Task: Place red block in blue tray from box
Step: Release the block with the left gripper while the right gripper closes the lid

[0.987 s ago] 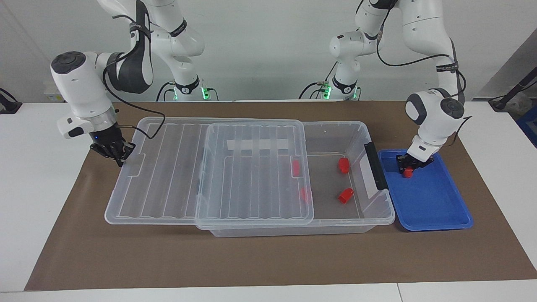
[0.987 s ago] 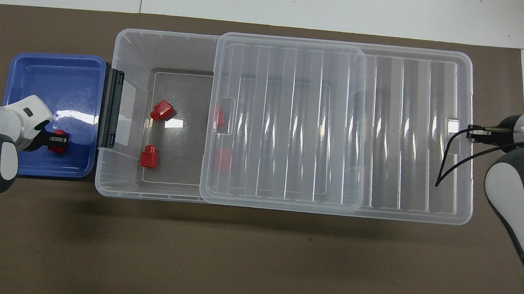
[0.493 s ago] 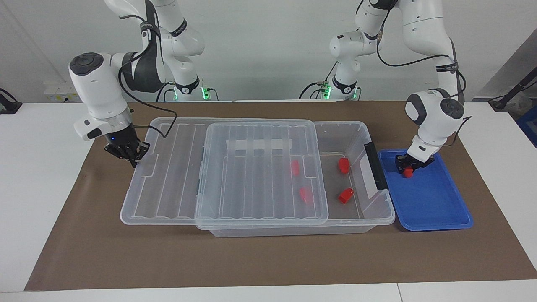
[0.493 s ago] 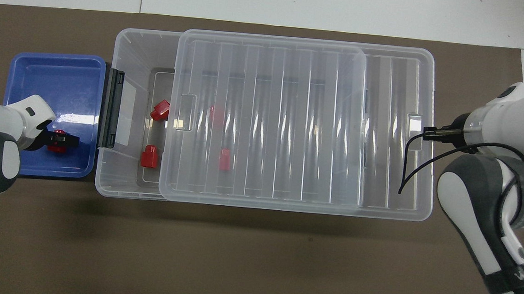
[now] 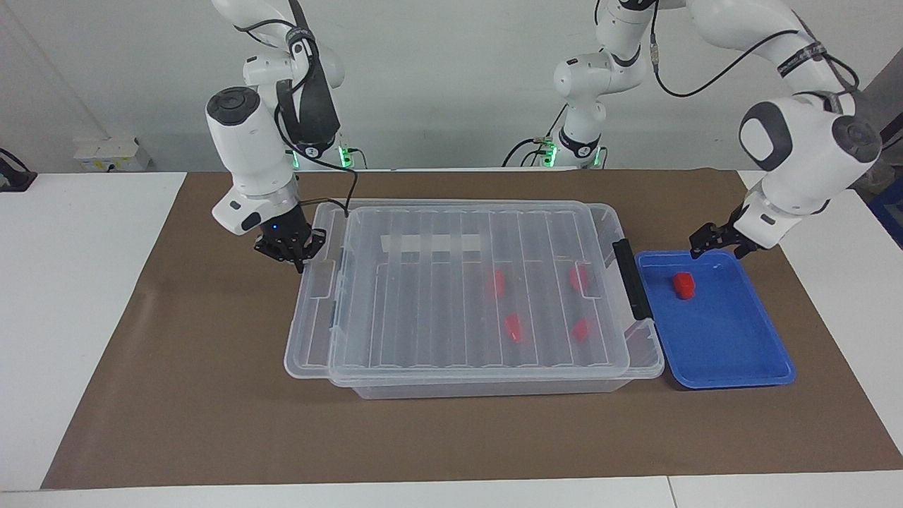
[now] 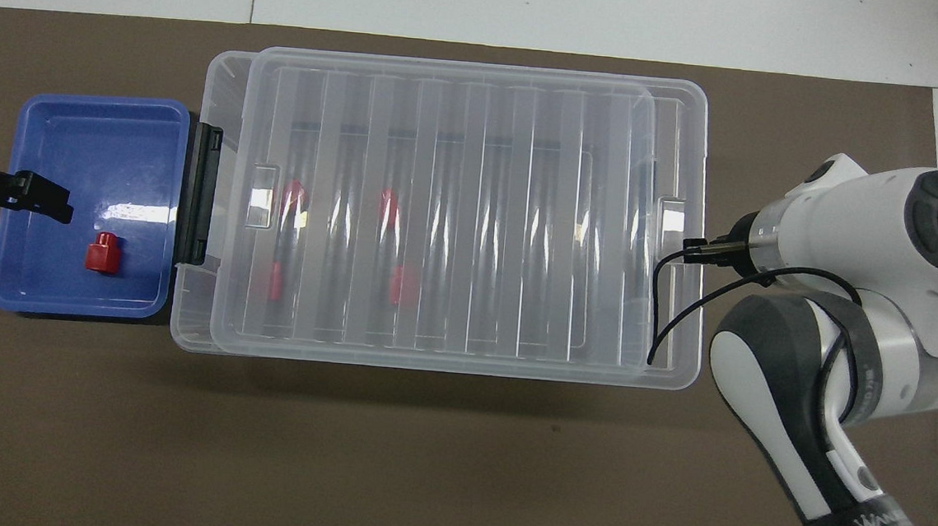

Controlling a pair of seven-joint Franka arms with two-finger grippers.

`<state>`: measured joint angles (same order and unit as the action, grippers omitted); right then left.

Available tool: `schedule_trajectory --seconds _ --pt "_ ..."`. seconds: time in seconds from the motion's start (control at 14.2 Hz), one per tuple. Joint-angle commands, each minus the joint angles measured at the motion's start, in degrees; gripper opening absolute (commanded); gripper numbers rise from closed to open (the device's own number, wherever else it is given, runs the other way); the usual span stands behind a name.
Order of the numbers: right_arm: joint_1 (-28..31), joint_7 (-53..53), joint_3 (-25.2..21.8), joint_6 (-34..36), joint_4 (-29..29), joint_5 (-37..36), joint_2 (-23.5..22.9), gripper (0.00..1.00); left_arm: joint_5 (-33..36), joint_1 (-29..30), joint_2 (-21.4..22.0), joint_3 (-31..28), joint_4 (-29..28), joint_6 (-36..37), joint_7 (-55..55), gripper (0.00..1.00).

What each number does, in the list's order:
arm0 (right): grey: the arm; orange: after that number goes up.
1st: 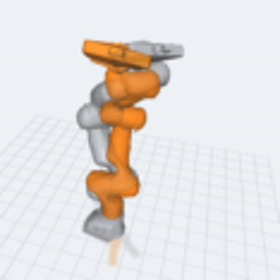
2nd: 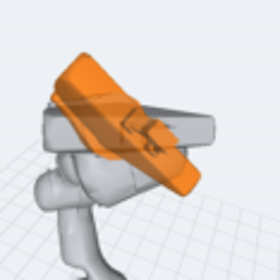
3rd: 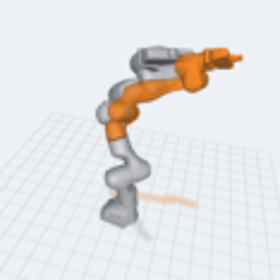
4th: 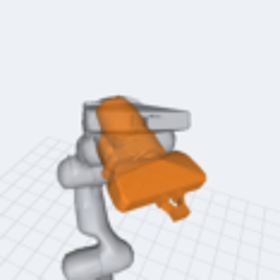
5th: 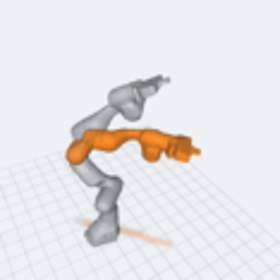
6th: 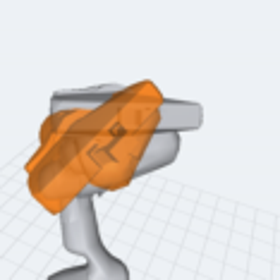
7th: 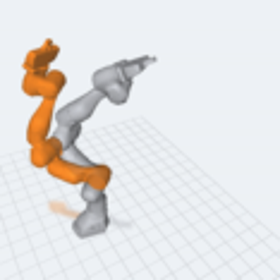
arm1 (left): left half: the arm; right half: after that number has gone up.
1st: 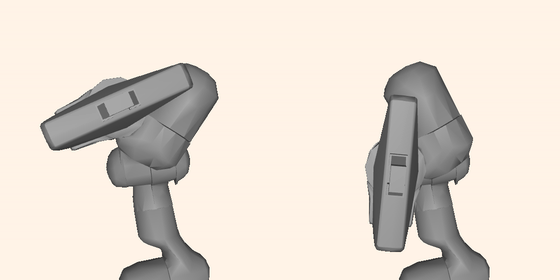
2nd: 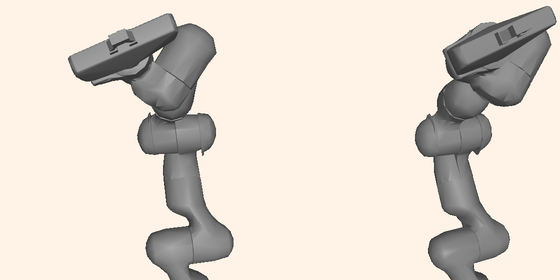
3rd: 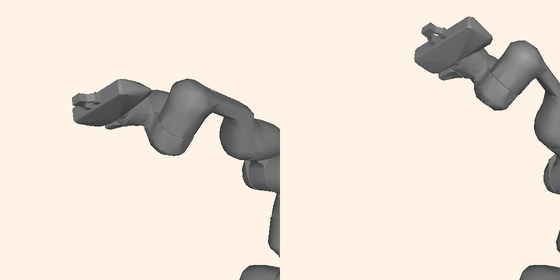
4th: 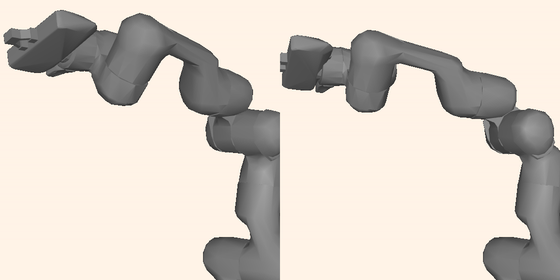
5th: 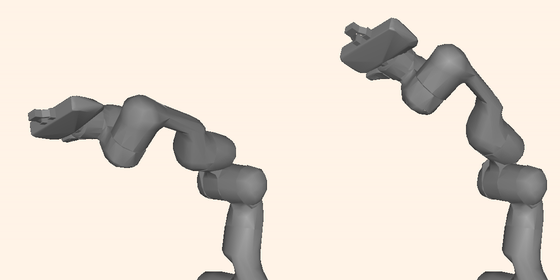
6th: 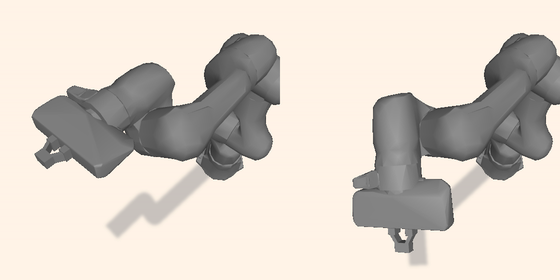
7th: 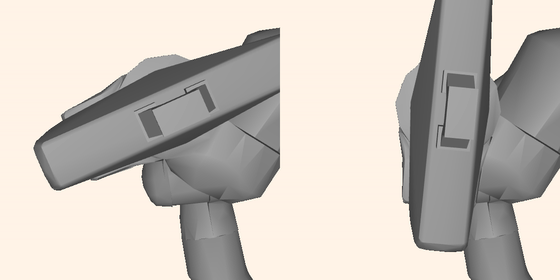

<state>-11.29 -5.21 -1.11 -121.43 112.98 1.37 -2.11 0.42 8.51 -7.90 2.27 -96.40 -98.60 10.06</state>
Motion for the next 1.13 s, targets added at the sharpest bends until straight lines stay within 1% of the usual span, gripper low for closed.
schedule_trajectory --seconds 0.0,0.14,0.21,0.42,0.78,1.06 --pt "-1.2 -0.8 0.2 0.6 1.3 2.1 1.4 0.0 -1.2 -0.7 4.5 -0.5 0.5 3.2 -1.7 1.0" --pt "-2.0 -0.8 0.2 0.6 1.3 2.3 1.4 0.0 -1.2 -0.7 7.8 -0.5 -0.4 4.5 -1.5 1.0" --pt "-2.0 -0.8 0.2 0.6 1.3 2.4 1.4 0.0 -1.2 -0.5 8.8 -0.5 -0.8 5.3 -1.3 1.0" --pt "-2.3 -0.8 0.2 0.6 1.3 2.4 1.4 0.0 -1.1 -0.8 10.4 -0.4 -4.0 4.0 -1.4 1.0" --pt "-2.5 -0.8 0.2 0.1 0.8 2.4 1.3 0.0 -1.2 -1.7 10.5 -0.5 -3.4 3.4 -1.5 1.0" --pt "-3.0 -0.8 0.2 0.2 0.4 2.5 1.2 0.0 -1.2 -1.9 12.7 -0.4 -3.1 4.1 -1.5 1.0"
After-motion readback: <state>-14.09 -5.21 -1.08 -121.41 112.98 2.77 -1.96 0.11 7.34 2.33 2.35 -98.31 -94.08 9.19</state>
